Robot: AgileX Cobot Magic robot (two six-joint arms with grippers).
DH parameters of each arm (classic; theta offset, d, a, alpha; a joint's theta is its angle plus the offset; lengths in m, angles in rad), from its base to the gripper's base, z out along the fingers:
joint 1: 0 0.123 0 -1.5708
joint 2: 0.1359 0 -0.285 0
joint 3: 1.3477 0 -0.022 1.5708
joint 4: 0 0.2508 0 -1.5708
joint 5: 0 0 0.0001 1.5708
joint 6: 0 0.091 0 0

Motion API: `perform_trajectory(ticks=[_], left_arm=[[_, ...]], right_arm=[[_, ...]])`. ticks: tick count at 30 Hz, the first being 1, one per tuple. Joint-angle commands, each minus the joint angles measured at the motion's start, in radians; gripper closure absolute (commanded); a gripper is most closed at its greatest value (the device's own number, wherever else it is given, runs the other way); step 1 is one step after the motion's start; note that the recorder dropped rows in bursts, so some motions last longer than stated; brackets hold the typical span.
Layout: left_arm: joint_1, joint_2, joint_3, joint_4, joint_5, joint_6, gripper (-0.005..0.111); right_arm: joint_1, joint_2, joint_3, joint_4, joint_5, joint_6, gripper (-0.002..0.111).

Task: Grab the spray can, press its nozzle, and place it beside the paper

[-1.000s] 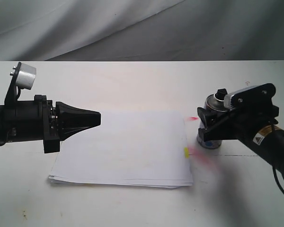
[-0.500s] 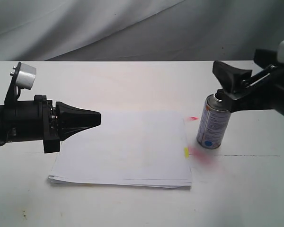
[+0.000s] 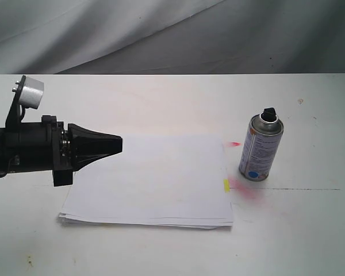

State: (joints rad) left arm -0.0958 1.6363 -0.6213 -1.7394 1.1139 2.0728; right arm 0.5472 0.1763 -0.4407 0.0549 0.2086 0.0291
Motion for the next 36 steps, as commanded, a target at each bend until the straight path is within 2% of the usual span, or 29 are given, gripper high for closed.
perform_trajectory(ticks=[1, 4, 8, 12, 15, 21, 25, 32, 36], left_arm=[[0.0, -0.008, 0.004, -0.005, 0.008, 0.004, 0.107], [0.0, -0.095, 0.004, 0.006, -0.058, 0.004, 0.107], [0.0, -0.336, 0.004, 0.022, -0.198, 0.004, 0.107], [-0.002, -0.518, 0.004, 0.022, -0.229, 0.004, 0.107], [-0.04, -0.648, 0.004, 0.022, -0.229, 0.002, 0.107], [-0.189, -0.872, 0.004, 0.022, -0.222, 0.002, 0.107], [-0.26, -1.022, 0.004, 0.022, -0.217, 0.002, 0.107], [-0.281, -1.276, 0.004, 0.022, -0.22, 0.002, 0.107], [-0.281, -1.371, 0.004, 0.022, -0.22, 0.002, 0.107]], right_arm=[[0.001, -0.11, -0.003, 0.012, 0.097, 0.006, 0.067], [0.001, -0.14, -0.003, 0.032, 0.108, 0.006, 0.07], [0.001, -0.138, -0.003, 0.043, 0.125, 0.004, 0.07], [0.001, -0.138, -0.003, 0.043, 0.14, 0.002, 0.075], [0.001, -0.138, -0.003, 0.043, 0.175, 0.002, 0.082], [0.001, -0.138, -0.003, 0.043, 0.203, 0.002, 0.099], [0.001, -0.138, -0.003, 0.043, 0.2, 0.002, 0.108], [0.001, -0.138, -0.003, 0.043, 0.241, 0.002, 0.108], [0.001, -0.138, -0.003, 0.043, 0.342, 0.002, 0.108]])
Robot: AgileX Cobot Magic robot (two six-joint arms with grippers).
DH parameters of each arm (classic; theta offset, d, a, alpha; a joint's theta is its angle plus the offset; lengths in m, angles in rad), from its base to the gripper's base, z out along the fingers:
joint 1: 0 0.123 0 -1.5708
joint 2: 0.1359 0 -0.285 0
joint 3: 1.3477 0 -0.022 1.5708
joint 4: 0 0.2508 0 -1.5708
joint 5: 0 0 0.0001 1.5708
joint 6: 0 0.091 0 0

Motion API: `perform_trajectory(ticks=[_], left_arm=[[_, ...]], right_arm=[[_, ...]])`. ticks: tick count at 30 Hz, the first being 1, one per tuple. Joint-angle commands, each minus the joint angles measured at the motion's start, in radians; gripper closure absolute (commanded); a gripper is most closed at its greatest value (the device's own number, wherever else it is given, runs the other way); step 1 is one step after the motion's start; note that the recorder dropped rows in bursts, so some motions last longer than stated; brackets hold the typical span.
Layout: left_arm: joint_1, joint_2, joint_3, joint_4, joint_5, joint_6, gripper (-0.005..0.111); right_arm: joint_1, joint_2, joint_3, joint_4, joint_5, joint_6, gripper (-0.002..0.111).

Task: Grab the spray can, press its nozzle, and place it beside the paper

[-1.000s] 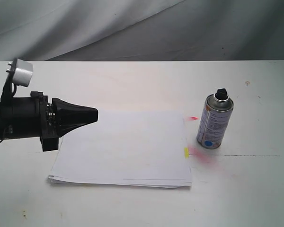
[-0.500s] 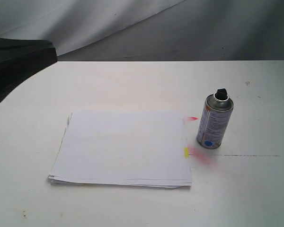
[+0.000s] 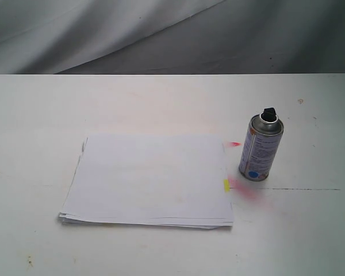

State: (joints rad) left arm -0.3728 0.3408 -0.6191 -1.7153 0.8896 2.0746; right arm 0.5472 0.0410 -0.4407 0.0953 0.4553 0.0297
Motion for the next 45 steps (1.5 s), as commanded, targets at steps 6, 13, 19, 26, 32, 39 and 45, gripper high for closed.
perform_trajectory(ticks=[6, 13, 19, 26, 32, 39, 45], left_arm=[[-0.004, -0.116, 0.002, -0.002, 0.004, -0.002, 0.107], [-0.004, -0.143, 0.002, 0.0, 0.0, -0.002, 0.107], [-0.004, -0.154, 0.002, 0.002, 0.005, 0.0, 0.107], [-0.004, -0.154, 0.002, 0.002, 0.005, 0.0, 0.107], [-0.004, -0.152, 0.002, 0.001, 0.005, -0.006, 0.107], [-0.004, -0.152, 0.002, 0.029, -0.027, 0.003, 0.107], [0.081, -0.16, 0.006, 0.364, -0.089, -0.371, 0.107]], right_arm=[[0.001, -0.041, 0.002, 0.029, 0.184, 0.001, 0.108], [0.001, -0.041, 0.064, 0.276, 0.066, -0.1, 0.108], [0.001, -0.041, 0.211, 0.286, -0.126, -0.106, 0.108], [0.001, -0.041, 0.262, 0.331, -0.129, -0.094, 0.108], [0.001, -0.041, 0.262, 0.331, -0.129, -0.094, 0.108], [0.001, -0.041, 0.262, 0.331, -0.129, -0.094, 0.108], [0.001, -0.041, 0.262, 0.331, -0.129, -0.094, 0.108]])
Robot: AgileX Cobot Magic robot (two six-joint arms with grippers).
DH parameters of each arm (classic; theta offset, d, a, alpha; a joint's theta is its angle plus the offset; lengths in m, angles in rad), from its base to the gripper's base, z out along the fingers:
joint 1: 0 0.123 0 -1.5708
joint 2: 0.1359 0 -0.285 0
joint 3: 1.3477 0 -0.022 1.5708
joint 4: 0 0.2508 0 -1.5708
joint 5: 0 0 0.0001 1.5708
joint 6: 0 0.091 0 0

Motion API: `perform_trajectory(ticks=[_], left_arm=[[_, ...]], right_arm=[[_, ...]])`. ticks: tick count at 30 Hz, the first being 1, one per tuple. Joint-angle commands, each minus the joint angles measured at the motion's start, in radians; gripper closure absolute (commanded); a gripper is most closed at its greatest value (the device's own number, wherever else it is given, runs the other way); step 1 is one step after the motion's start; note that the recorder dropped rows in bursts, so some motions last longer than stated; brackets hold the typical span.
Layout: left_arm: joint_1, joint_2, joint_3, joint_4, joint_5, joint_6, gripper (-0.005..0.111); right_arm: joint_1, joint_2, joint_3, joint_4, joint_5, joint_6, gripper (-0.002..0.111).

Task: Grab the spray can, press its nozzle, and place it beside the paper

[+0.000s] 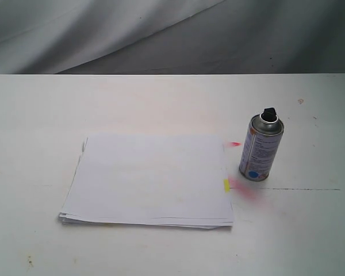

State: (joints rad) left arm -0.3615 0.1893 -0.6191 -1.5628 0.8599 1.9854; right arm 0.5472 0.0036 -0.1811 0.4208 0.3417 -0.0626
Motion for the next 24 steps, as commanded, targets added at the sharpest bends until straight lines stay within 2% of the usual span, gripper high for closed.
perform_trajectory(ticks=[1, 3, 5, 6, 9, 14, 18, 21, 24], left_arm=[[0.106, -0.016, 0.015, 0.258, -0.109, -0.402, 0.107], [0.175, -0.033, 0.038, 0.362, -0.234, -0.653, 0.107], [0.24, -0.058, 0.06, 0.52, -0.342, -0.974, 0.107], [0.275, -0.073, 0.076, 0.647, -0.389, -1.156, 0.107], [0.321, -0.114, 0.127, 0.917, -0.421, -1.44, 0.107], [0.325, -0.152, 0.239, 1.193, -0.418, -1.594, 0.107], [0.325, -0.173, 0.356, 1.365, -0.477, -1.758, 0.107], [0.325, -0.179, 0.442, 1.458, -0.566, -1.89, 0.107], [0.325, -0.179, 0.516, 1.475, -0.637, -1.922, 0.107]], right_arm=[[0.001, -0.004, 0.003, 0.006, -0.015, -0.001, 0.108], [0.001, -0.004, 0.003, 0.006, -0.015, -0.001, 0.108], [0.001, -0.004, 0.003, 0.006, -0.015, -0.001, 0.108], [0.001, -0.004, 0.003, 0.006, -0.015, -0.001, 0.108], [0.001, -0.004, 0.003, 0.006, -0.015, -0.001, 0.108], [0.001, -0.004, 0.003, 0.006, -0.015, -0.001, 0.108], [0.001, -0.004, 0.003, 0.006, -0.015, -0.001, 0.108], [0.001, -0.004, 0.003, 0.006, -0.015, -0.001, 0.108], [0.001, -0.004, 0.003, 0.006, -0.015, -0.001, 0.108]])
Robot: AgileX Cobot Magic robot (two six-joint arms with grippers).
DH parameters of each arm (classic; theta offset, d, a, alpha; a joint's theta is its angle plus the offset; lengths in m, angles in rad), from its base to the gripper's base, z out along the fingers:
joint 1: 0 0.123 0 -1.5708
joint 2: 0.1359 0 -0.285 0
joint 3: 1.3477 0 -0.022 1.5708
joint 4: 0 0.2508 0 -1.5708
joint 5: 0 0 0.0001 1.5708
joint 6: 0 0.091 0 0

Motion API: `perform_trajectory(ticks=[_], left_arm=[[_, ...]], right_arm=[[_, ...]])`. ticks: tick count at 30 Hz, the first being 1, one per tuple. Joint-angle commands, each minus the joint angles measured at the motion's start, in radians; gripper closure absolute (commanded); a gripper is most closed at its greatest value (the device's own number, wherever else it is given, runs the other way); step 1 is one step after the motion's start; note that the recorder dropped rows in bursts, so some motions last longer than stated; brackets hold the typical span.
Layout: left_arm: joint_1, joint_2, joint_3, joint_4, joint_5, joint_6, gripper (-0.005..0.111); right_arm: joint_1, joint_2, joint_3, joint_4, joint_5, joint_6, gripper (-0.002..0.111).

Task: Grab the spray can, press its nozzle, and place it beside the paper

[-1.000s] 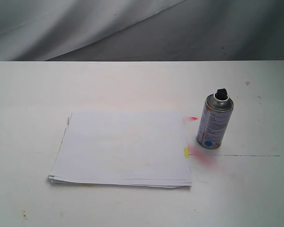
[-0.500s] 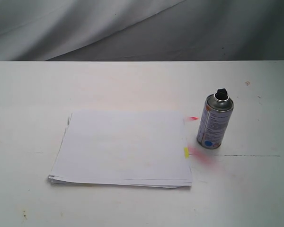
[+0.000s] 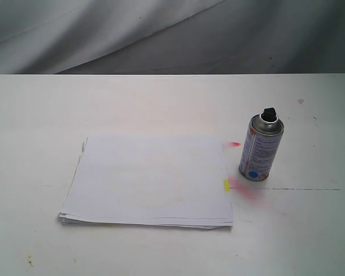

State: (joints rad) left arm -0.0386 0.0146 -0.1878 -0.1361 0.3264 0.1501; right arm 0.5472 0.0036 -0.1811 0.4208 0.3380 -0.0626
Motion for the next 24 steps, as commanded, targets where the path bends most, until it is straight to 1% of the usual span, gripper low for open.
perform_trajectory(ticks=[1, 7, 9, 12, 24], left_arm=[[0.002, -0.005, 0.105, 0.048, -0.106, -0.086, 0.107], [0.002, -0.005, 0.188, 0.107, -0.106, -0.086, 0.107], [0.002, -0.005, 0.188, 0.12, -0.101, -0.086, 0.107], [0.002, -0.005, 0.188, 0.12, -0.051, -0.09, 0.107], [0.002, -0.005, 0.188, 0.12, -0.051, -0.09, 0.107]], right_arm=[[0.001, -0.004, 0.003, 0.006, -0.012, -0.001, 0.108], [0.001, -0.004, 0.003, 0.006, -0.012, -0.001, 0.108], [0.001, -0.004, 0.003, 0.006, -0.012, -0.001, 0.108], [0.001, -0.004, 0.003, 0.006, -0.012, -0.001, 0.108], [0.001, -0.004, 0.003, 0.006, -0.012, -0.001, 0.108]])
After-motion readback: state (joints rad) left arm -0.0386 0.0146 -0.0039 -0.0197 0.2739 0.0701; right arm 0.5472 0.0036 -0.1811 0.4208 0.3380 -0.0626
